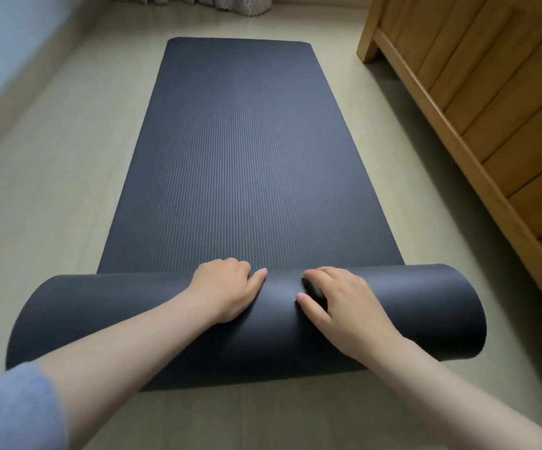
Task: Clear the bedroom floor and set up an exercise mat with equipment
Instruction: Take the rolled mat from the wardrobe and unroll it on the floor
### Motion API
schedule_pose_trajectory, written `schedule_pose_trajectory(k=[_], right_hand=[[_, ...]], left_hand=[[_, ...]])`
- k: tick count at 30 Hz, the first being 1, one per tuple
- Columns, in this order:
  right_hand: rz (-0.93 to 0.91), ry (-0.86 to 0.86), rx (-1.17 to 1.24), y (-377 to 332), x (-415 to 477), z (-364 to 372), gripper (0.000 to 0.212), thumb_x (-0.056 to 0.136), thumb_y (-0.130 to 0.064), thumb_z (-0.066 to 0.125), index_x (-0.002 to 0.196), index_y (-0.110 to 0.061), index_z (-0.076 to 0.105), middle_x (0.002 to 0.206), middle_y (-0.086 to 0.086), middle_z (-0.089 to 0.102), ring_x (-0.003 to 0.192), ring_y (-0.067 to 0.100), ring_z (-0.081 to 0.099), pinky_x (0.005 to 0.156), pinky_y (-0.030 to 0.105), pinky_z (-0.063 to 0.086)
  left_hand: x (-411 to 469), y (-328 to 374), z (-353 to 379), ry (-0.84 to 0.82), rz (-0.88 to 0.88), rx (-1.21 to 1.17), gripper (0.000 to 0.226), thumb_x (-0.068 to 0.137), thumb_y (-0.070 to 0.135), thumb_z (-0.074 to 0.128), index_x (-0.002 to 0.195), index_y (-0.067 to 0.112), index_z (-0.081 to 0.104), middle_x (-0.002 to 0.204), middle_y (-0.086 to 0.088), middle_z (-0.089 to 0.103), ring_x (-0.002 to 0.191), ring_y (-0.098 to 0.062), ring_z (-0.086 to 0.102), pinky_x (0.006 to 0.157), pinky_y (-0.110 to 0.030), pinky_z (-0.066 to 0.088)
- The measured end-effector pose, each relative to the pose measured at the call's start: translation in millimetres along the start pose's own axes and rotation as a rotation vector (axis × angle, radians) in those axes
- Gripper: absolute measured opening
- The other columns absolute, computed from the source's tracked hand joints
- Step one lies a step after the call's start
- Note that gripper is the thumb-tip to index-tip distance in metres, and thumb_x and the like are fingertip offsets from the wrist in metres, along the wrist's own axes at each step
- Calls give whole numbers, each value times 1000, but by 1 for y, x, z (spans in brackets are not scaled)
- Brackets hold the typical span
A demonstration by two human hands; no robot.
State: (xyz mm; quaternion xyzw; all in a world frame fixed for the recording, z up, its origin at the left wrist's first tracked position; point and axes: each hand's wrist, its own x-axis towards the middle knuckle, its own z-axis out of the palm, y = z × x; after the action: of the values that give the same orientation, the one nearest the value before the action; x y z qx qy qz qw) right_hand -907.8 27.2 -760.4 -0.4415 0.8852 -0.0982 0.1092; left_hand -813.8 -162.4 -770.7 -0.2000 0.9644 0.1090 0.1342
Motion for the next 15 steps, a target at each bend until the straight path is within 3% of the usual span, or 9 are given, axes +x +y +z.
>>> schedule_pose_trajectory(k=[3,7,11,15], right_hand=[[-27,-70,-50,-3,-5,0,56,90,-58,26,115,-20,59,114,-3,61,111,20,53,96,39,41],[60,-119,-44,-11,12,16,52,95,-58,29,103,-20,64,106,-1,67,108,23,59,91,39,43],[144,-277,-53,-17,23,26,54,95,-61,30,101,-20,65,106,4,69,106,26,60,86,37,46],[59,-194,-84,-16,-5,24,53,95,-61,31,95,-18,62,101,4,68,100,26,61,82,38,46]], left_hand=[[-24,7,4,65,12,64,53,97,53,23,97,13,58,108,-12,62,104,-33,57,83,-39,43],[-53,17,16,141,-2,113,52,96,53,23,102,13,57,108,-9,61,105,-31,55,88,-39,40],[-78,18,29,153,20,99,52,95,54,23,106,14,55,111,-7,58,107,-28,53,91,-39,37],[-100,24,30,191,44,52,65,90,57,12,109,13,55,116,-6,58,112,-26,52,95,-38,38]])
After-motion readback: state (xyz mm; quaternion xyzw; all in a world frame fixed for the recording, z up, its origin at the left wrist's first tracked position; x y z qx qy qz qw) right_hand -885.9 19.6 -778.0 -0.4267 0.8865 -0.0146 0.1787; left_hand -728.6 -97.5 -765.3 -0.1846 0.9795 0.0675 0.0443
